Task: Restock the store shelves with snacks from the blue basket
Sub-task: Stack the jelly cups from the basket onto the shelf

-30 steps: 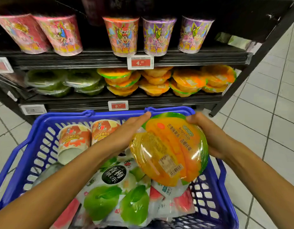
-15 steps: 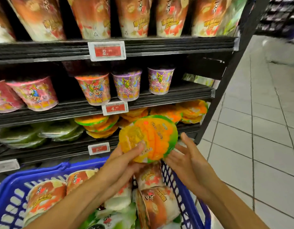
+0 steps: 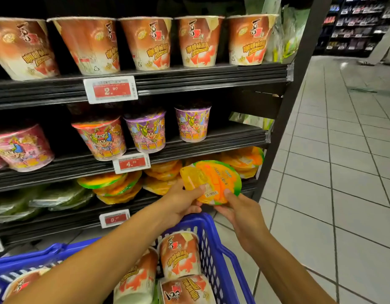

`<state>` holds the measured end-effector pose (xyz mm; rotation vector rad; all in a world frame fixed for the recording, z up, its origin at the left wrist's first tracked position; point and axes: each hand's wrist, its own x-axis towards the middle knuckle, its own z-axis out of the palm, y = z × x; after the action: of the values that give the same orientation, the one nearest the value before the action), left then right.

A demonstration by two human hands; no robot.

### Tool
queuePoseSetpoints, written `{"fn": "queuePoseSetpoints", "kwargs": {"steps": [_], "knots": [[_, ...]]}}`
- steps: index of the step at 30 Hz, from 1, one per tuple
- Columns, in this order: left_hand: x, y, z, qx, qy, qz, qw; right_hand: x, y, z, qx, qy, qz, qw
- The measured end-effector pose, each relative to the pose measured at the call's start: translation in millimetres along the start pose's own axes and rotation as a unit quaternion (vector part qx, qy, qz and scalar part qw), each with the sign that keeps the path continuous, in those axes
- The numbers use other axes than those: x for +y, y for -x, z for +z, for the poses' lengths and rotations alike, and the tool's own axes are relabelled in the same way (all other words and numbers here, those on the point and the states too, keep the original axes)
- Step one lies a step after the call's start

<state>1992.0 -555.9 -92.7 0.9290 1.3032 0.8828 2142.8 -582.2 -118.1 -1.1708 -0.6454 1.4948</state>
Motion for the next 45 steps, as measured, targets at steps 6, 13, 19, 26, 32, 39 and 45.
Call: {"fn": "queuePoseSetpoints", "kwargs": {"steps": [6,13,19,26,32,39,45], "knots": [[3,-20,4,0.027,0.142,-0.013,0.989,-9,-26,9,-0.008,-0.007,-0.010,1.000],[-3,-29,8,0.055,0.180,0.048,0.981,-11,-45,21,0.040,-0.078,-0.014,0.996],[-13,-33,18,0.065,0.134,0.069,0.986,-10,-59,24,0.095,-0.037,-0.035,0.994],[-11,-33,21,-0.002,0.124,0.056,0.991,-11,-64,25,0.065,-0.044,-0.050,0.996],[-5,-27,12,0.009,0.147,0.029,0.989,-1,-54,18,0.018,-0.005,-0.052,0.998],[-9,-5,-18,0.043,0.060,0.033,0.997,6,-32,23,-0.024,0.105,-0.088,0.990],[-23,27,-61,0.100,-0.042,0.048,0.993,11,-6,35,-0.053,0.233,-0.112,0.964]]}}
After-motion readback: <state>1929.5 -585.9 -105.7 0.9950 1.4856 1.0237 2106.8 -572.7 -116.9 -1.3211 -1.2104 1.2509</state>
